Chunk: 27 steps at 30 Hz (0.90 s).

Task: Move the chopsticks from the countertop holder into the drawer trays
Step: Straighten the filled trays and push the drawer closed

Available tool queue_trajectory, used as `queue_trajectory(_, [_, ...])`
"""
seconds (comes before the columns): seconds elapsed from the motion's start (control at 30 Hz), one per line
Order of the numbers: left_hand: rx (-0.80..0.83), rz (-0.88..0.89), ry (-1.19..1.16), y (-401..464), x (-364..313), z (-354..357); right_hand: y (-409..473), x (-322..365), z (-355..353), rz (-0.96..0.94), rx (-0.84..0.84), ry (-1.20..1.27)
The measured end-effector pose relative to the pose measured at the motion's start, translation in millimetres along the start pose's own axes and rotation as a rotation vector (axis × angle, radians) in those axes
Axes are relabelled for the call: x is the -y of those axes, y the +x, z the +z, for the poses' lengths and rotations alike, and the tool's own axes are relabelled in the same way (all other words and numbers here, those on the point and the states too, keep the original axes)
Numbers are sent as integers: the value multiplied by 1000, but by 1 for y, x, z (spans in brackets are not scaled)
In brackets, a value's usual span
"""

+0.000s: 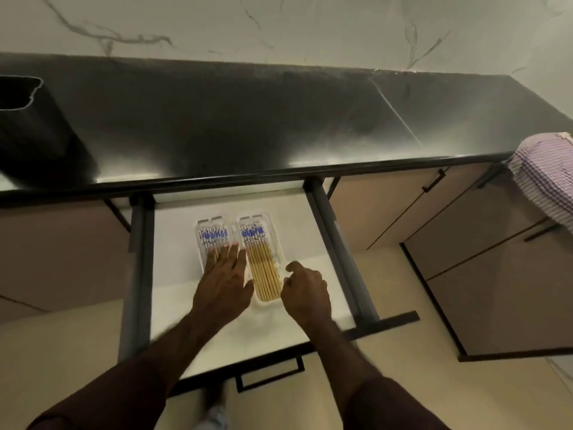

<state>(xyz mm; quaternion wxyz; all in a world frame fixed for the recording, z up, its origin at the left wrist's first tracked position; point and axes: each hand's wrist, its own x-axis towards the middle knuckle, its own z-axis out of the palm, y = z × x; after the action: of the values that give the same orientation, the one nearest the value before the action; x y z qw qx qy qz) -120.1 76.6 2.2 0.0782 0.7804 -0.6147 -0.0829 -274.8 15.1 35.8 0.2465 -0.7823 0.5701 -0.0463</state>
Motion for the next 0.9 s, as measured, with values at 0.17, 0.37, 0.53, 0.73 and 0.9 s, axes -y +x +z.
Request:
queue_trajectory(0.17, [-88, -53, 43, -48, -7, -9, -31, -11, -5, -110, -9, 36])
queue_trajectory(0.37, [-167, -139, -14, -97, -24, -11, -61, -16, -9, -222, -74, 97])
queue_trajectory(0.53, [-199, -166, -92, -126, -28, -3, -79, -18, -12, -301, -96, 150])
queue_trajectory(0.73, [-260, -129, -184, -159, -19, 16, -102, -25, -6, -332, -160, 179])
queue_trajectory(0.9, [-248, -132, -204, -182, -8, 27, -129, -34, 22, -337, -127, 126])
